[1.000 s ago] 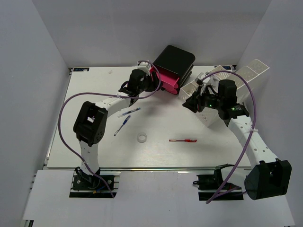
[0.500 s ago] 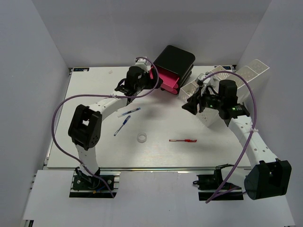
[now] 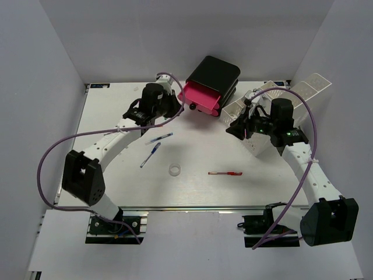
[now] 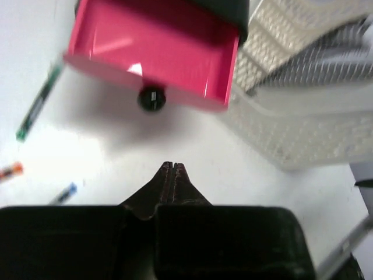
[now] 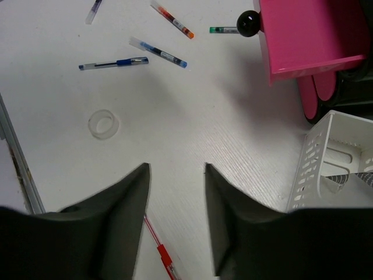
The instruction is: Organize the desk
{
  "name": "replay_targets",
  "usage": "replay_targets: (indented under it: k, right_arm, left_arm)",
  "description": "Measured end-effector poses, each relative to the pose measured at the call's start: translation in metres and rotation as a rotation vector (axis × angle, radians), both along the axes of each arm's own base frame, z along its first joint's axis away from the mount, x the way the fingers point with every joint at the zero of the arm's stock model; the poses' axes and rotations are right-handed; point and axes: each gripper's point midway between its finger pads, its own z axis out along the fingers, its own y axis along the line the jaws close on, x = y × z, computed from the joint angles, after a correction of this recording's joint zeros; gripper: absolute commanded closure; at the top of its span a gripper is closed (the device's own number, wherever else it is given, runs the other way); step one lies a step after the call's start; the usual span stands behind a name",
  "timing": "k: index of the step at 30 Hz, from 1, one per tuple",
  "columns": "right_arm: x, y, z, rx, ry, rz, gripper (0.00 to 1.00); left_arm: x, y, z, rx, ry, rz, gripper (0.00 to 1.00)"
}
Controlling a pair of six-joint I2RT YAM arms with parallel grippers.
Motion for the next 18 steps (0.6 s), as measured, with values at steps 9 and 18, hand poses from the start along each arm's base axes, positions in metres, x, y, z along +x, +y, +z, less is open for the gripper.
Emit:
replay_targets:
  k: [9, 18]
  right_arm:
    - [-0.003, 0.002, -0.001, 0.002, 0.000, 0.026, 0.61]
    - [-0.001, 0.000, -0.002, 0.000, 0.002, 0.020, 0.57]
  left_arm:
    - [-0.116, 0.044, -0.091, 0.209, 0.445, -0.048, 0.34]
    - [-0.213, 0.064, -0.166, 0.401, 0.741, -0.045, 0.30]
